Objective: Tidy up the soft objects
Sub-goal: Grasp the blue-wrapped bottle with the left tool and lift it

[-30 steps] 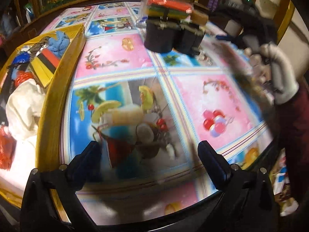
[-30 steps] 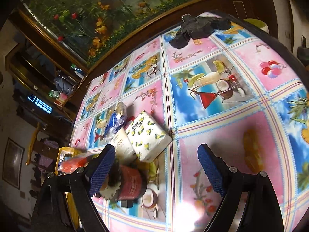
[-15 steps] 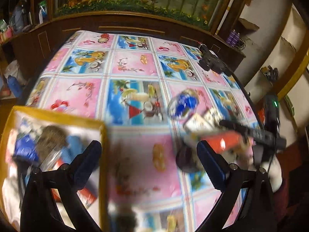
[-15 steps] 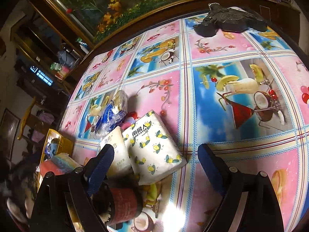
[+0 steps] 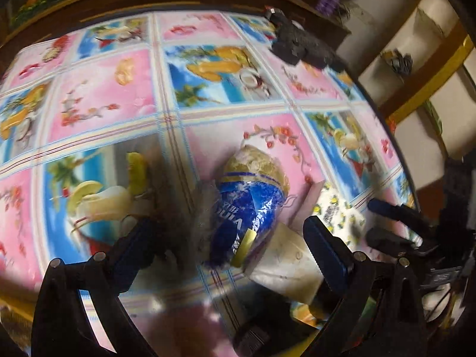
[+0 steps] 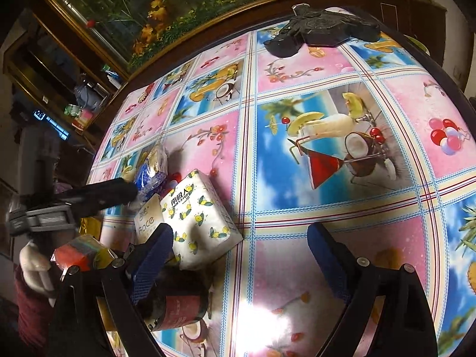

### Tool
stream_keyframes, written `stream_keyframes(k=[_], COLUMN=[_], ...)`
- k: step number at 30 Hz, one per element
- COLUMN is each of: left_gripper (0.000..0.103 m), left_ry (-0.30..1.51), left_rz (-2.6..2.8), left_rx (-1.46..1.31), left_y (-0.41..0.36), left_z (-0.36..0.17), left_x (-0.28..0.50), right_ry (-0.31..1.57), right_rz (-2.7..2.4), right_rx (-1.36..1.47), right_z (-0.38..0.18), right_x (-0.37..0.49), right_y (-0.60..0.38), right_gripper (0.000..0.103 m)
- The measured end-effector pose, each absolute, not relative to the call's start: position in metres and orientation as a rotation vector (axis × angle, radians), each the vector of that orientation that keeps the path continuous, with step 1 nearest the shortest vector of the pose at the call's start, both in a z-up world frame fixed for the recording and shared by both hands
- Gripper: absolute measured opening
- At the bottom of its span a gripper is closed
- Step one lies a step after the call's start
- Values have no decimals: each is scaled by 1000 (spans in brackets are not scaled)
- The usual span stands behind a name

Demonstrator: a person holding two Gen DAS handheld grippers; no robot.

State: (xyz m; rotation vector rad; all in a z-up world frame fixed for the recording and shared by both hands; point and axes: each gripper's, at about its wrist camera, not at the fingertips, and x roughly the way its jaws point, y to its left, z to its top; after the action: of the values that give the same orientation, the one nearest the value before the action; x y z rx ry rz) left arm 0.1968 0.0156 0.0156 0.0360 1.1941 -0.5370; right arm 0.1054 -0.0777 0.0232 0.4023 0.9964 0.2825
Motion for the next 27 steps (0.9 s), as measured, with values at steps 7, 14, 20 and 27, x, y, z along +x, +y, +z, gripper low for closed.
stream_keyframes(k=[7,14,20,27], left_gripper=[45,45,45,45], left_ry=[1154,1108,1078,1059], left_rz=[-600,-548,-464,-476], left_rx=[100,-13,-75,-107], left_y=[16,56,98,115], left_z=[20,34,44,52], left_x=[187,182,156,84], right_ry=[942,938,925,913], right_rz=[312,305,334,401], right_rx=[460,463,395,399], right_z=[21,16,17,13], right_x=[102,106,114,122], right_y=[-83,-83,-73,-63], right_gripper=[92,92,92,81])
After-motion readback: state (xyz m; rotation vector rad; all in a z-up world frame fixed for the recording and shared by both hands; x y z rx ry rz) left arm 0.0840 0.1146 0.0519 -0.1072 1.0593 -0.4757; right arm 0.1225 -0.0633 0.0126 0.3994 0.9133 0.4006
